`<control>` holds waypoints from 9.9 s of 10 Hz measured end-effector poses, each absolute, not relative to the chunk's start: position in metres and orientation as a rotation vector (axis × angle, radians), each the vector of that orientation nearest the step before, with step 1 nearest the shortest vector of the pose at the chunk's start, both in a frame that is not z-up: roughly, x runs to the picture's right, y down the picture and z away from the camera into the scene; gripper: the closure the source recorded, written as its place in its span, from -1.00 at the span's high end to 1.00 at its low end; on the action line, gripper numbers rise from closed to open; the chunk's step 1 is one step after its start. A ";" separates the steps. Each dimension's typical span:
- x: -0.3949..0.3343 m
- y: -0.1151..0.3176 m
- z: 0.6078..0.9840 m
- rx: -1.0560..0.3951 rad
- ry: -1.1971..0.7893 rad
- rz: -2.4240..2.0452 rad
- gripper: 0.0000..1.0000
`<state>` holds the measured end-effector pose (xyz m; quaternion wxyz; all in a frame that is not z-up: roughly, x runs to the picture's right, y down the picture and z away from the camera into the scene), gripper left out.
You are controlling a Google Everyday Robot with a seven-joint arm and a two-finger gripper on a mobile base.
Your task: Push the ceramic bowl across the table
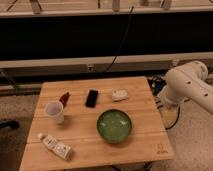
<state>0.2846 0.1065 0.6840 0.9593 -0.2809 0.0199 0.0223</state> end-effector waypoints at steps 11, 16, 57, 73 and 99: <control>0.285 0.106 0.684 -0.569 0.040 0.045 0.60; 0.283 0.112 0.687 -0.574 0.048 0.035 0.60; 0.065 0.181 0.803 -0.644 0.012 -0.373 -1.00; 0.012 0.161 0.825 -0.621 -0.034 -0.593 -1.00; -0.060 0.173 0.844 -0.561 -0.152 -0.952 -1.00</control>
